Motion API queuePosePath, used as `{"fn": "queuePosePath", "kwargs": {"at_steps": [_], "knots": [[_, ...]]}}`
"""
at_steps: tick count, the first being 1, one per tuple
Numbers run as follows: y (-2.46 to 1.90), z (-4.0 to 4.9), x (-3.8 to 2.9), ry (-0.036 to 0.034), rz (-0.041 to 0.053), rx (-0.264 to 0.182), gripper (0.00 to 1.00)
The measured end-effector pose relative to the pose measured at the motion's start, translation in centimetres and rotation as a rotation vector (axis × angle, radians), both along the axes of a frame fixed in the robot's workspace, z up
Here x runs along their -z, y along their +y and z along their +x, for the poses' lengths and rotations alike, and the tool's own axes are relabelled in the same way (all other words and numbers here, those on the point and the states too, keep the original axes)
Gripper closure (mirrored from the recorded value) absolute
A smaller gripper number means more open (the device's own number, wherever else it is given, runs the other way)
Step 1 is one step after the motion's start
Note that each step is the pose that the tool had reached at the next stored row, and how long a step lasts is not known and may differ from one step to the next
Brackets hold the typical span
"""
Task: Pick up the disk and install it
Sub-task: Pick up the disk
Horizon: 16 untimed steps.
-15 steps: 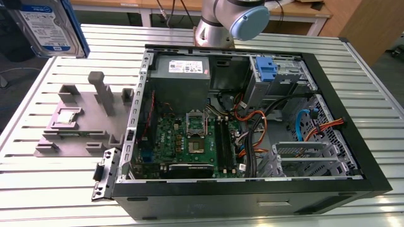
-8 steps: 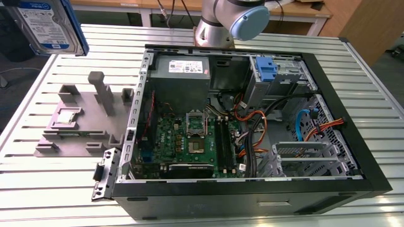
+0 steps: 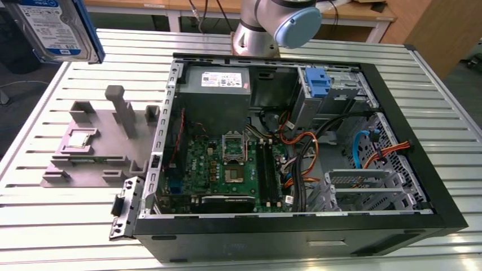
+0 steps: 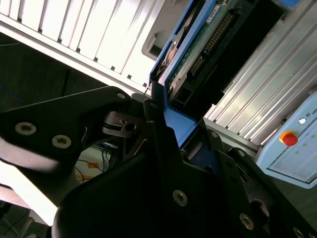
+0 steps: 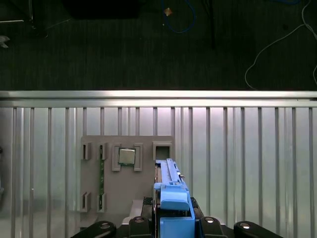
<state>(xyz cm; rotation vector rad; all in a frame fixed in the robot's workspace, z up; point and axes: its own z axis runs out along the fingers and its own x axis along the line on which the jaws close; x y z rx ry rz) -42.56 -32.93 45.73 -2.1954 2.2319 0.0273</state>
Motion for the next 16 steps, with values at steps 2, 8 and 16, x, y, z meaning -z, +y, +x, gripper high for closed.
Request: {"fn": "queuePosePath", "kwargs": {"at_steps": [2,8,16], "knots": [[0.00,0.00,-0.15,0.0001,-0.0004,0.000,0.63],[0.00,0.00,-0.52,0.0000,-0.0011,0.000,0.63],[0.00,0.00,-1.03,0.0001,-0.0012,0.000,0.63]]}}
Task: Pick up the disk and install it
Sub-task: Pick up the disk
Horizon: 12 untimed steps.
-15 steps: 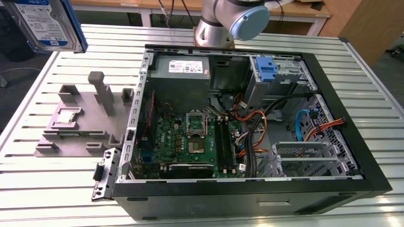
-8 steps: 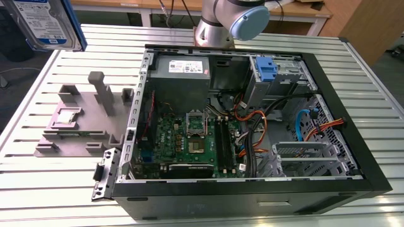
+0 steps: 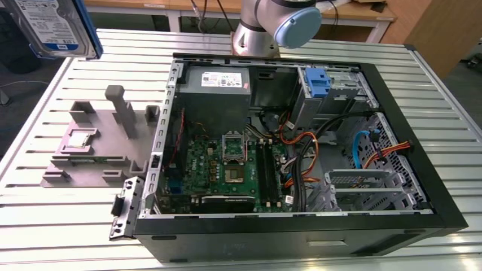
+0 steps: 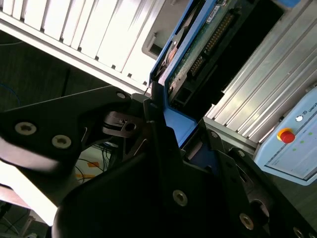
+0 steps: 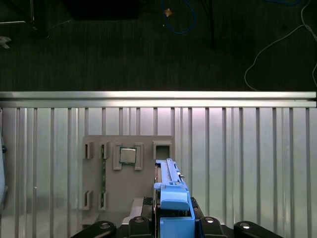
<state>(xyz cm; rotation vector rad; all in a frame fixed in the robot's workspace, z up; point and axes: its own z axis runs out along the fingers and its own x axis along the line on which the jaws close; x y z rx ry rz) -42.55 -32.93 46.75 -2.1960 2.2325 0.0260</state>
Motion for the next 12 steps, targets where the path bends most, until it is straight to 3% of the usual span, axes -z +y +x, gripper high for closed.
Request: {"fn": "queuePosePath", "kwargs": {"at_steps": [12], "knots": [[0.00,0.00,-0.89,0.0000,-0.0003,0.000,0.63]]}}
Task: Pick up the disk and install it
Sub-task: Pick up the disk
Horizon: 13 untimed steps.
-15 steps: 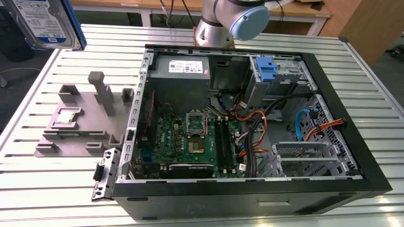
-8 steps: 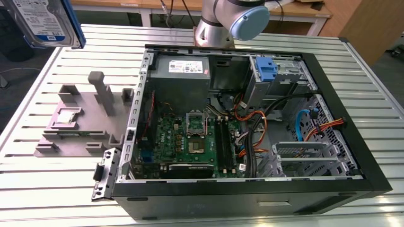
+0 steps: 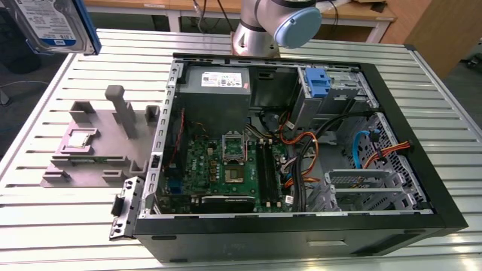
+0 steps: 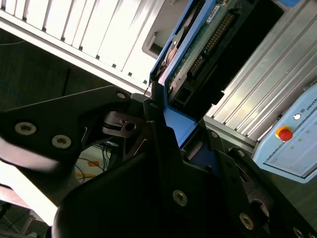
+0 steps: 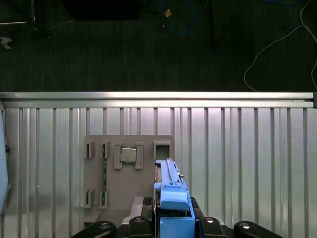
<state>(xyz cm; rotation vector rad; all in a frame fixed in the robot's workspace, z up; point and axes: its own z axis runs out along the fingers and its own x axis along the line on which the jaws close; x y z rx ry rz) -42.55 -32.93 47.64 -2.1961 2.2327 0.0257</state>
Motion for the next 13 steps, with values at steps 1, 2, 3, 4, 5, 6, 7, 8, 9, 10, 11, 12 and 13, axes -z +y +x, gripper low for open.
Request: {"fn": "queuePosePath", "kwargs": {"at_steps": [1,2,3,4,5,6,7,8,9,10,11,12,13], "knots": [[0.00,0.00,-0.07,-0.0001,0.0000,0.000,0.63],[0.00,0.00,-0.17,0.0000,0.0000,0.000,0.63],[0.00,0.00,-0.25,-0.0001,0.0000,0.000,0.63],[0.00,0.00,-0.32,0.0000,0.0000,0.000,0.63],[0.00,0.00,-0.40,0.0000,0.0000,0.000,0.63],[0.00,0.00,-0.44,0.0000,0.0000,0.000,0.63],[0.00,0.00,-0.44,0.0000,0.0000,0.000,0.63],[0.00,0.00,-0.45,0.0000,-0.0001,0.000,0.63],[0.00,0.00,-0.45,-0.0001,-0.0001,0.000,0.63],[0.00,0.00,-0.45,0.0001,-0.0002,0.000,0.63],[0.00,-0.01,-0.45,0.0001,-0.0004,0.000,0.63],[-0.01,-0.01,-0.45,0.0000,-0.0005,0.000,0.63],[-0.02,-0.01,-0.45,0.0000,-0.0006,0.000,0.63]]}}
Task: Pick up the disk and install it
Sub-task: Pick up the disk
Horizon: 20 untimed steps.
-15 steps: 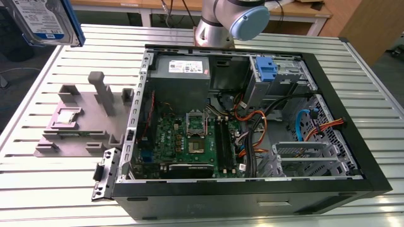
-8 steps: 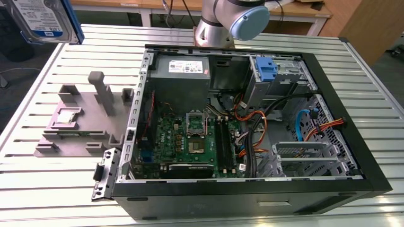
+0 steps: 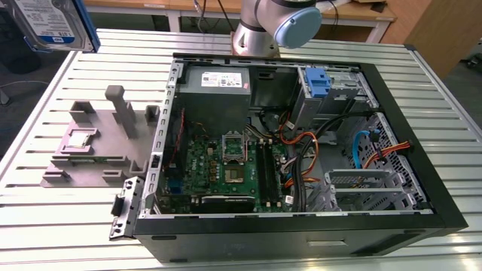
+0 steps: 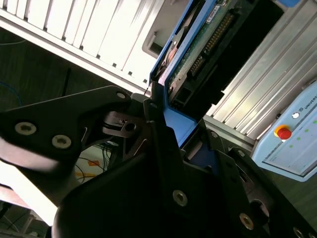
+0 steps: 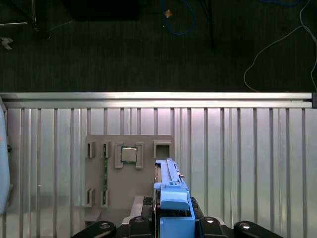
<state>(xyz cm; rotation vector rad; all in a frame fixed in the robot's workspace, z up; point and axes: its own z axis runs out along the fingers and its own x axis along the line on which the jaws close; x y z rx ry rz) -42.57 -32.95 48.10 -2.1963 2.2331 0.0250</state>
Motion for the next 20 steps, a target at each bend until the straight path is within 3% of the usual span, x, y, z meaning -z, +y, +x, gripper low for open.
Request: {"fn": "queuePosePath", "kwargs": {"at_steps": [7,20], "knots": [[-0.28,0.01,0.00,0.0000,0.0000,0.000,0.63],[-1.17,0.00,0.00,-0.0001,0.0000,0.000,0.63]]}}
